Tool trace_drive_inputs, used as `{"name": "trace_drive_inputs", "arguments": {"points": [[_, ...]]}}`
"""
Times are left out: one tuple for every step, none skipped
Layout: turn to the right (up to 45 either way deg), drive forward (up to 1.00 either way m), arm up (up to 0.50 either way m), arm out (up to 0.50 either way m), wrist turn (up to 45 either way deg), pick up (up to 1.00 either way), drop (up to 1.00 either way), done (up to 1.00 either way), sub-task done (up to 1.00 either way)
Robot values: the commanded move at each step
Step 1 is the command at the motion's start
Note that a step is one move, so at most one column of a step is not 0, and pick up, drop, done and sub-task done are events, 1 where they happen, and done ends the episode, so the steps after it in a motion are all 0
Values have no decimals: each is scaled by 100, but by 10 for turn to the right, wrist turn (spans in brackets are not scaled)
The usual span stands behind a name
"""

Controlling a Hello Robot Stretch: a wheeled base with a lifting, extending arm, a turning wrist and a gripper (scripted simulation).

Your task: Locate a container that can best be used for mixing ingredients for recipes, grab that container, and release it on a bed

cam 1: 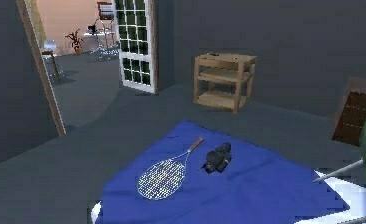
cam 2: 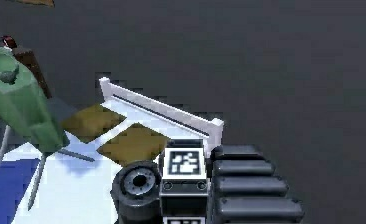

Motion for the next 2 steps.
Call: {"name": "trace_drive_inputs", "arguments": {"points": [[-180,0,0,0,0,0,0,0,0],[0,0,0,48,0,0,0,0,0]]}}
